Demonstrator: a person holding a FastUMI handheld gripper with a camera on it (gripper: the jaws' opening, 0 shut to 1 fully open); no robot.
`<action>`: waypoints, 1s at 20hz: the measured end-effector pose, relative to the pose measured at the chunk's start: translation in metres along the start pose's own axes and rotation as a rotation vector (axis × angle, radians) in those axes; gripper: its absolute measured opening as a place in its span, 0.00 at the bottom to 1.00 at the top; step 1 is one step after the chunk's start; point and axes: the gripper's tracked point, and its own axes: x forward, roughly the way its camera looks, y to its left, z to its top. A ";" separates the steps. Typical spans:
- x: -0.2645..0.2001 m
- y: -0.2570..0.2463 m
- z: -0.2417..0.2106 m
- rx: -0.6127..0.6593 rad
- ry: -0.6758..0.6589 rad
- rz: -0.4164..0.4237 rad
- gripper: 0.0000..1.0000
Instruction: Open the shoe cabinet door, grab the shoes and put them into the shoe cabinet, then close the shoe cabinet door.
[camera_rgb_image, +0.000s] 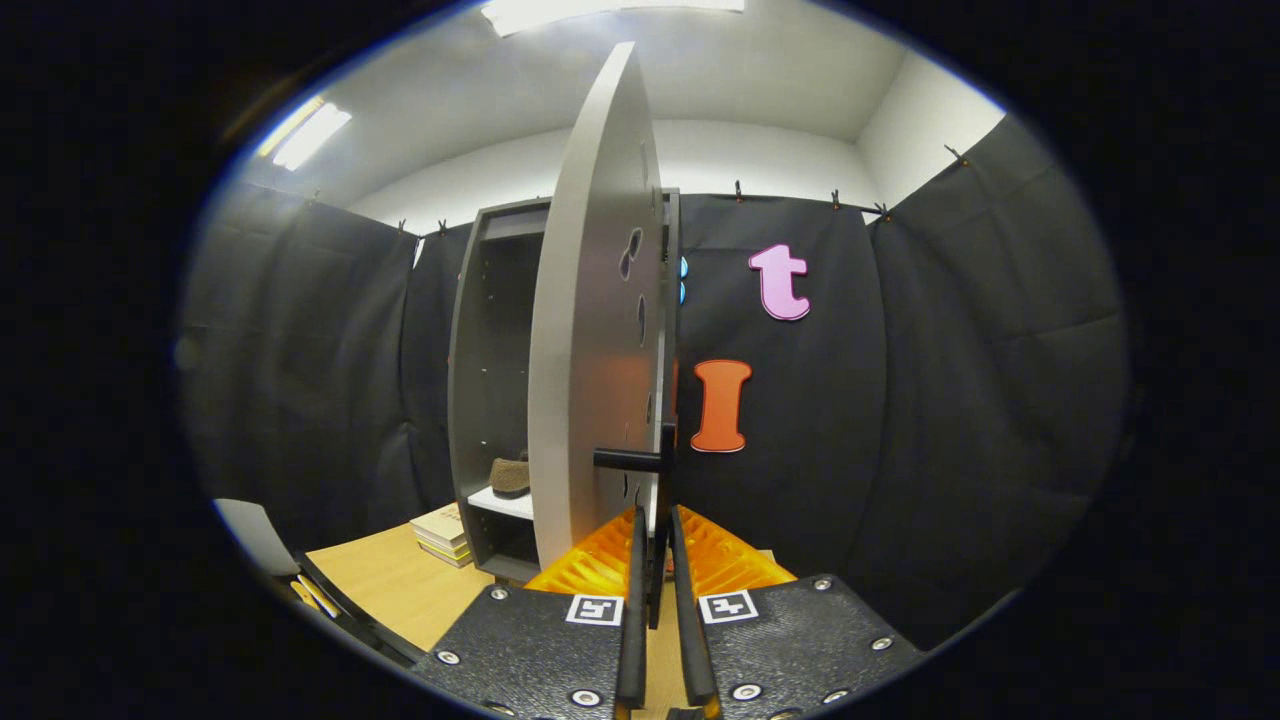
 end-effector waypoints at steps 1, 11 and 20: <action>-0.004 0.001 0.001 0.005 0.000 -0.006 0.14; -0.058 0.056 -0.005 0.024 0.004 -0.138 0.28; -0.036 0.170 -0.094 0.075 0.134 -0.133 0.46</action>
